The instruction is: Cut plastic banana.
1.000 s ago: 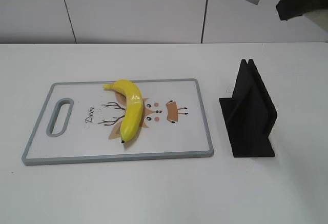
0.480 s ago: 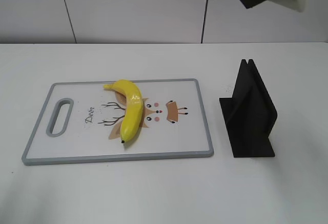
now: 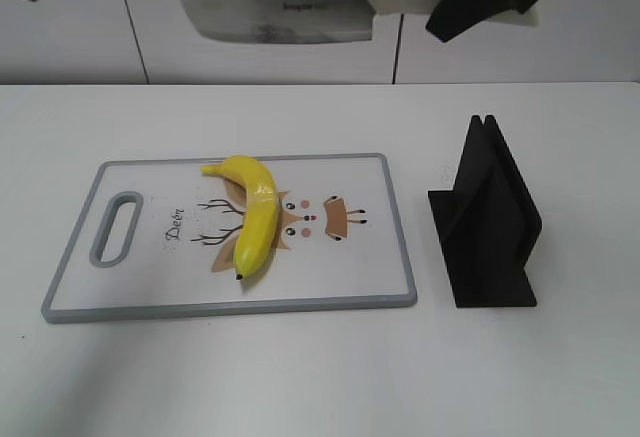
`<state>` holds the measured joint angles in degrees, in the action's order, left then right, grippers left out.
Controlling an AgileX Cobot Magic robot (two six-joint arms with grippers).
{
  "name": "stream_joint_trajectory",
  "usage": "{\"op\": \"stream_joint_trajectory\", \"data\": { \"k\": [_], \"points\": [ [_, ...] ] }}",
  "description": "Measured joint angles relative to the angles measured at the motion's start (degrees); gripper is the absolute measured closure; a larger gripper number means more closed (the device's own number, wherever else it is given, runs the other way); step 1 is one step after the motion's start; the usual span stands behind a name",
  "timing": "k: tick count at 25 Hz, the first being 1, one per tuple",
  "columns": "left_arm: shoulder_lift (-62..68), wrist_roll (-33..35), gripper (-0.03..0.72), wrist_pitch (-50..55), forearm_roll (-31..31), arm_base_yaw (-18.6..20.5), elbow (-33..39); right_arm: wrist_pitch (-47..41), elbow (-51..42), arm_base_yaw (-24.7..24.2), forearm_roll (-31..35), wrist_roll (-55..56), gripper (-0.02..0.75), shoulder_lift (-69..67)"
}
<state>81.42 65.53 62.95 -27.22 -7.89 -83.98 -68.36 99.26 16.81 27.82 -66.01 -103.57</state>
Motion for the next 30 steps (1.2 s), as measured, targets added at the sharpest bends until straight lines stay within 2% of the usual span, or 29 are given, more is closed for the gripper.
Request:
{"op": "stream_joint_trajectory", "data": {
  "k": [5, 9, 15, 18, 20, 22, 23, 25, 30],
  "points": [
    [10.25, 5.05, 0.101, 3.15, -0.2, -4.25, -9.22, -0.46, 1.48, 0.0, 4.75, -8.8, 0.568, -4.96],
    [15.86, 8.15, 0.103, 3.45, -0.4, -6.73, -10.32, -0.94, 1.88, 0.2, 7.1, -12.35, 0.568, -7.58],
    [21.7, 8.85, 0.149, 3.19, -1.31, -7.31, -10.32, -0.93, 2.17, 1.71, 9.21, -15.08, 0.568, -10.2],
    [23.49, 8.85, 0.251, 2.76, -1.31, -7.31, -10.32, -0.2, 2.23, 1.89, 10.72, -15.48, 0.568, -10.97],
    [24.37, 8.85, 0.393, 2.08, -1.43, -7.31, -10.32, 0.5, 2.3, 1.89, 10.91, -15.61, 0.568, -11.19],
    [25.05, 9.18, 0.587, 1.46, -1.71, -7.31, -10.34, 1.68, 2.3, 1.89, 10.79, -15.63, 0.568, -11.43],
    [25.37, 9.6, 0.633, 1.4, -1.79, -7.43, -10.34, 2.08, 2.3, 1.89, 10.27, -16.07, 0.568, -11.44],
    [26.16, 10.62, 0.664, 1.35, -1.94, -7.6, -10.34, 2.49, 2.3, 1.89, 9.26, -16.48, 0.568, -11.55],
    [29.48, 11.29, 0.677, 0.87, -2.0, -7.65, -10.45, 2.73, 2.36, 1.89, 8.54, -16.55, 0.568, -14.05]
  ]
}}
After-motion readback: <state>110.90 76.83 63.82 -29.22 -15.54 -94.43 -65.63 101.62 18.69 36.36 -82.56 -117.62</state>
